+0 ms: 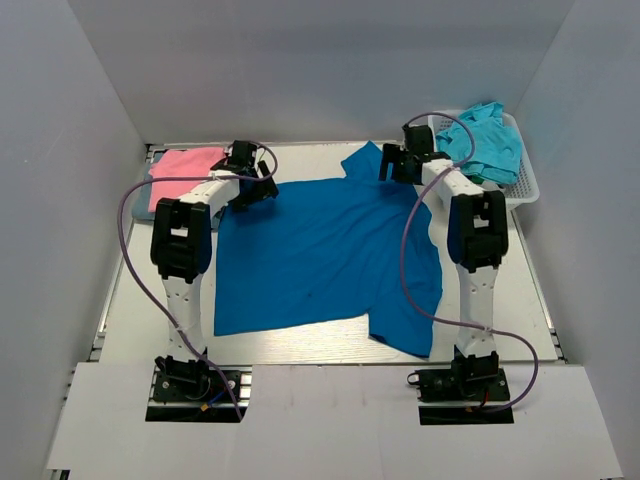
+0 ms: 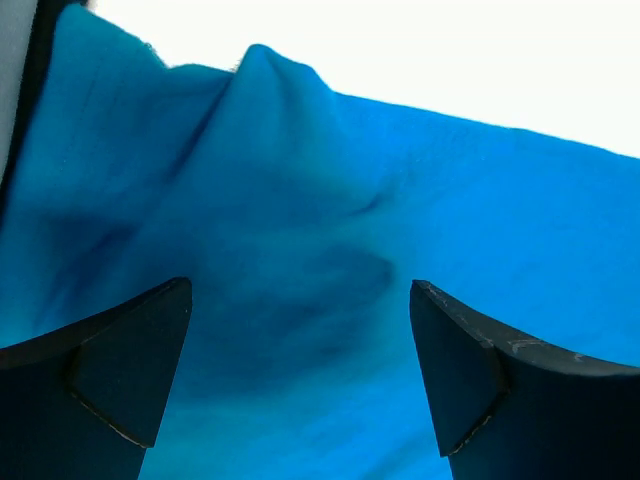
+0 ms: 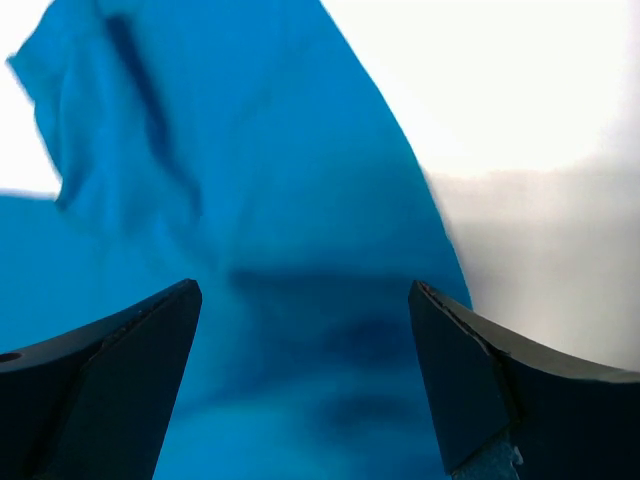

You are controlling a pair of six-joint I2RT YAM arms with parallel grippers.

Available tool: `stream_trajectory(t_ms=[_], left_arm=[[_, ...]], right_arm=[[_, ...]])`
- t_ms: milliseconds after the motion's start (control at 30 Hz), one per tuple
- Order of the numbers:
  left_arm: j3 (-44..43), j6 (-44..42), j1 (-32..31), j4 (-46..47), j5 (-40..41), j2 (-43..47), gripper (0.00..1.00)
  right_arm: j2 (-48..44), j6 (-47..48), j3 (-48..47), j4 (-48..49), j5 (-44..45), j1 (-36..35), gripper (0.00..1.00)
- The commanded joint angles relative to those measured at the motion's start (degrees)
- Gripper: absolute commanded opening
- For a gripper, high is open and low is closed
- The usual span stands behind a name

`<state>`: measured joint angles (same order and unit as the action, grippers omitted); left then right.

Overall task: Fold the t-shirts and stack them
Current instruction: Flatten out the tshirt

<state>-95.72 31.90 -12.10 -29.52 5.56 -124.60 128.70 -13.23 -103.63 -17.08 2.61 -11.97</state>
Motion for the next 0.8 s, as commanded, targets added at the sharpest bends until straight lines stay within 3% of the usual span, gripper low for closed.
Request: stream_trajectory(t_ms=[0,167,300,400,533,700,767], left_arm=[[-0.9,-0.7,0.4,2.3,0.9,0.8,1.0],[-4.3,-0.7,0.4,1.7,0.9,-3.8,1.0],[-9.2,-0.7,0.4,1.2,2.0,-8.0,1.0],[-14.0,-1.4,0.4,0.4,2.0,-12.0,1.0],[-22.3,-1.4,0.4,-4.7,2.5,-17.1,1.0],[-23.8,-2.5,0.4,-4.0,1.8,-15.2,1.0],[-23.8,-3.9,0.4,-2.6,0.7,-12.3,1.0]], right_arm=[[5.8,1.5,-7.2,-3.1,-2.0,0.1,0.9],[11.5,-2.8,-13.0,-6.9,1.0,0.5,0.9],[13.1,-10.9,-14.0,-9.0,13.7,0.8,0.9],[14.5,-13.6,-16.4,-9.2,17.1,0.9,0.9],[17.4,-12.0,-22.2,-10.1,16.5,1.7,0.9],[16.3,-6.0,-23.5,-6.9,11.5,1.2,0.9],[11.9,-1.7,-20.9,-4.3,7.0,0.4,0.9]])
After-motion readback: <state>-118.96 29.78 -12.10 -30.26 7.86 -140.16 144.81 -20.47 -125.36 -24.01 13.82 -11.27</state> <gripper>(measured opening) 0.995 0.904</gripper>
